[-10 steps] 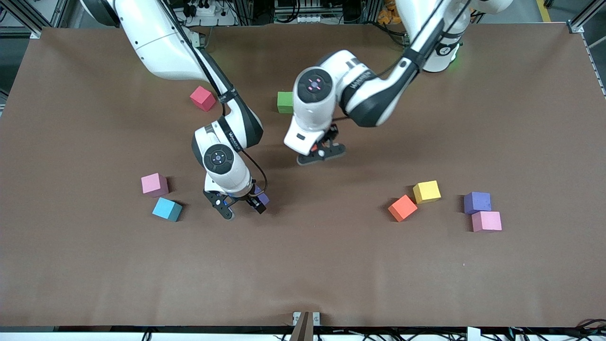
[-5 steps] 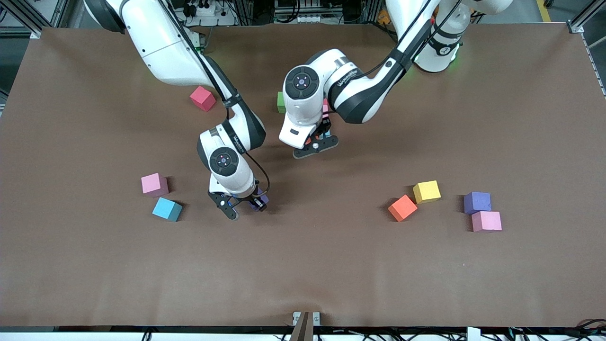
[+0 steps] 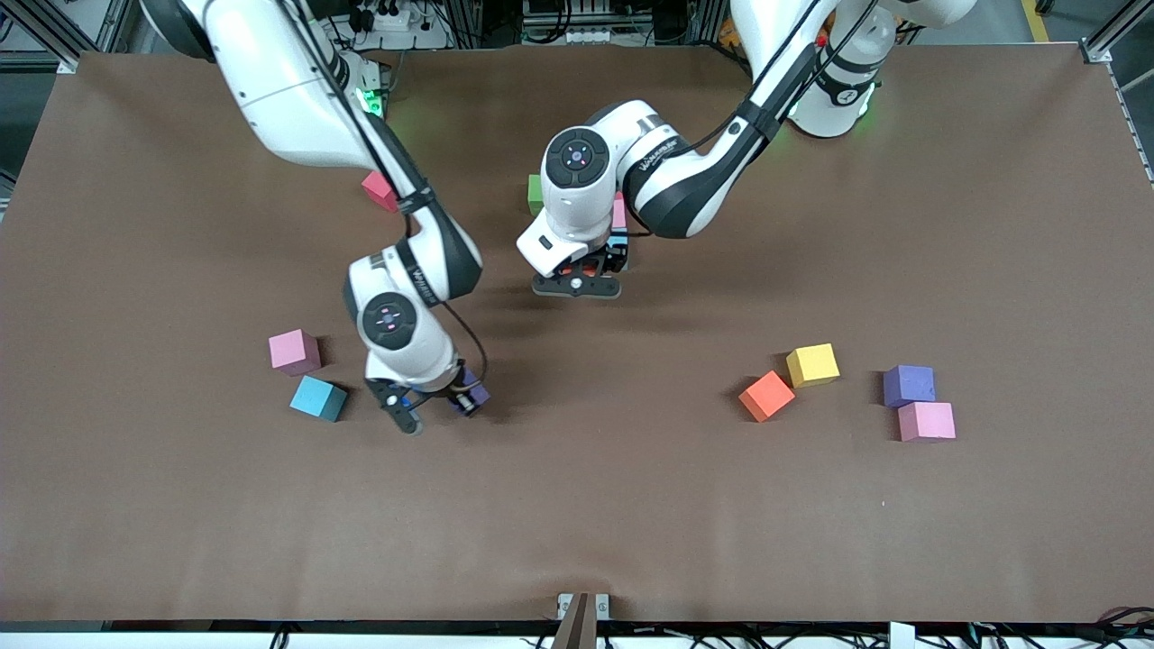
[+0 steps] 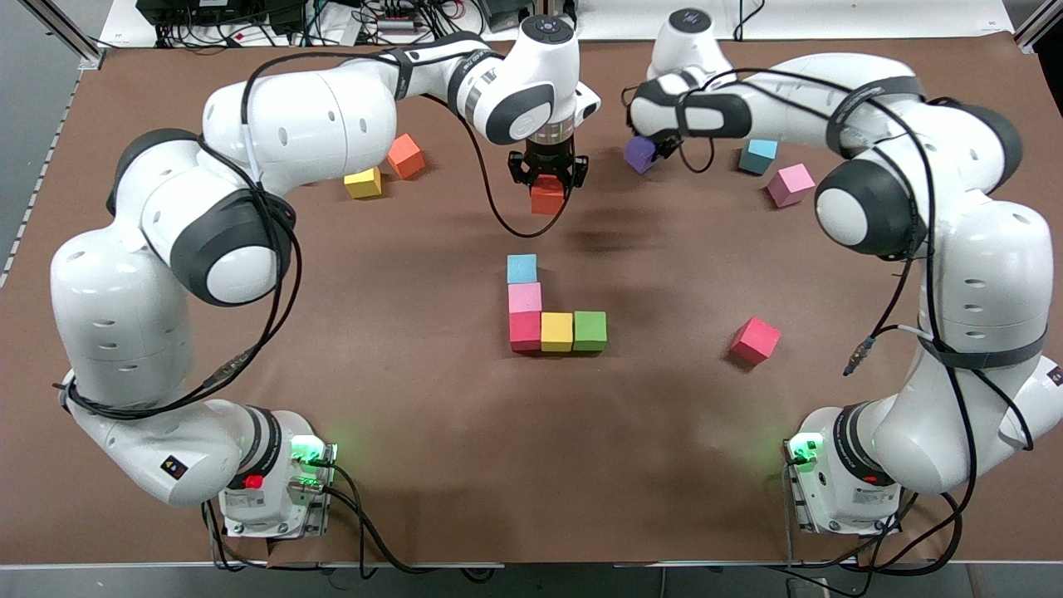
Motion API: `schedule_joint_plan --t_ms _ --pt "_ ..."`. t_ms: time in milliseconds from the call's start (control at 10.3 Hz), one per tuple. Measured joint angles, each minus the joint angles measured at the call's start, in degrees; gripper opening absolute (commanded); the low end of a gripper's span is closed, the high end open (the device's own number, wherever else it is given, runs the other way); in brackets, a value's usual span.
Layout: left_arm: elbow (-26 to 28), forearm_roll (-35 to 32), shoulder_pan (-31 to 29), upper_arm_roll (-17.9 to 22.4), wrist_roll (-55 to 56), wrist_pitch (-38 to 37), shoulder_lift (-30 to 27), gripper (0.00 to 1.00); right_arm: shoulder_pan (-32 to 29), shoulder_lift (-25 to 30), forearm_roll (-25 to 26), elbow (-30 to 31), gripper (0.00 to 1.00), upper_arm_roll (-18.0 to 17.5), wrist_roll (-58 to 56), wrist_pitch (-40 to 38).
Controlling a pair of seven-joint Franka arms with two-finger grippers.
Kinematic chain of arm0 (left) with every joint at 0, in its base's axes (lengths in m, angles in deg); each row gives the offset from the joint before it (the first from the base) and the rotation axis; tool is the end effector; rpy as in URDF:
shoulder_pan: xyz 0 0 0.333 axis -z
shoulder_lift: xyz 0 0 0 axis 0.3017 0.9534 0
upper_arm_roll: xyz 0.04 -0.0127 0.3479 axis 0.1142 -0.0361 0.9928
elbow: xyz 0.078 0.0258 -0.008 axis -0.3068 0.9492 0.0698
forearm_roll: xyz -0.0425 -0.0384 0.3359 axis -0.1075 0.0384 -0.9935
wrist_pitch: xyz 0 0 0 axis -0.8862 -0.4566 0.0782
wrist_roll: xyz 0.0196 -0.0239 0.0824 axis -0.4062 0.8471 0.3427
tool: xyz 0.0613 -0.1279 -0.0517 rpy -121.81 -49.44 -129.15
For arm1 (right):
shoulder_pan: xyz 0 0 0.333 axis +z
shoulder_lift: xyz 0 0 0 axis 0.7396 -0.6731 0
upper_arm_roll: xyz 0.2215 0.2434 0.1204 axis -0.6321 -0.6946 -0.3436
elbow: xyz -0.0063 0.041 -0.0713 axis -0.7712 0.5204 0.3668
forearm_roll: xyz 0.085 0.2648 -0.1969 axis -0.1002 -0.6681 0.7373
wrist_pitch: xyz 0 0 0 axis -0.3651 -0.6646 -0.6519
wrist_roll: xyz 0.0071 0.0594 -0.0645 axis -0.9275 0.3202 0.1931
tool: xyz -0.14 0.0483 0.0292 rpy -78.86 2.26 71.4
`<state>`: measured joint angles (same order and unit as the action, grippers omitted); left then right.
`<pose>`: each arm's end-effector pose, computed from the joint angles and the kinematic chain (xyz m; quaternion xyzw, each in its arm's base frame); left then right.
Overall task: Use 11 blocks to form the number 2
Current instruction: 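Carry the orange cube to the row while the right gripper grasps blue, then lower the orange cube onto the cyan cube while the right gripper lifts blue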
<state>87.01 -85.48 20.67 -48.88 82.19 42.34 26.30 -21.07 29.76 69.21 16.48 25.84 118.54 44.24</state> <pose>0.4426 -0.5025 0.3410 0.9955 -0.0888 -0.0320 0.0080 0.6258 0.2847 0.2477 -0.9058 0.4232 -0.0104 0.0183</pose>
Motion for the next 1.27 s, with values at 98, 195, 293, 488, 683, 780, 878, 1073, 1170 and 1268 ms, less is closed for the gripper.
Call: schedule_joint_plan --t_ms 98,195,293,488,683,780,878,1073,1170,1268 --pt "0.01 -0.58 0.1 -0.05 -4.74 0.27 0.0 0.08 -1.16 1.03 0.0 0.0 0.0 0.0 -0.11 -1.44" --pt "0.05 -0.78 0.5 -0.08 -9.22 0.87 0.04 0.08 -2.11 1.99 0.0 0.0 0.0 0.01 -0.39 -2.86" --pt "0.2 -1.0 1.17 -0.13 -12.39 1.87 0.23 0.08 -2.9 2.72 0.0 0.0 0.0 0.0 -1.0 -4.1" --pt "0.48 -4.45 3.2 -0.18 -19.08 3.65 1.41 0.08 -4.62 3.83 0.0 0.0 0.0 0.03 -1.42 -6.21" --pt "0.56 -7.62 4.64 -0.21 -27.02 4.39 2.76 0.08 -8.05 4.25 -0.01 0.0 0.0 0.02 -3.42 -6.96" --pt "0.58 -10.07 5.33 -0.21 -30.06 4.76 3.34 0.08 -9.65 4.24 -0.01 0.1 0.0 0.01 -4.33 -7.09" --pt "0.6 -11.87 5.85 -0.25 -32.79 5.57 3.84 0.08 -10.9 4.24 -0.01 0.15 0.0 0.0 -4.66 -7.23" --pt "0.91 -12.52 6.25 -0.36 -39.87 8.74 4.67 0.08 -12.94 4.24 -0.01 0.35 0.0 0.01 -6.7 -8.25" --pt "1.95 -12.53 6.25 -0.36 -42.98 11.4 4.81 0.08 -13.51 4.23 -0.01 0.65 0.0 0.01 -7.69 -9.15" --pt "3.59 -12.53 6.24 -0.35 -45.07 14.16 4.83 0.07 -13.7 4.21 -0.01 0.81 0.0 0.0 -8.21 -9.42"
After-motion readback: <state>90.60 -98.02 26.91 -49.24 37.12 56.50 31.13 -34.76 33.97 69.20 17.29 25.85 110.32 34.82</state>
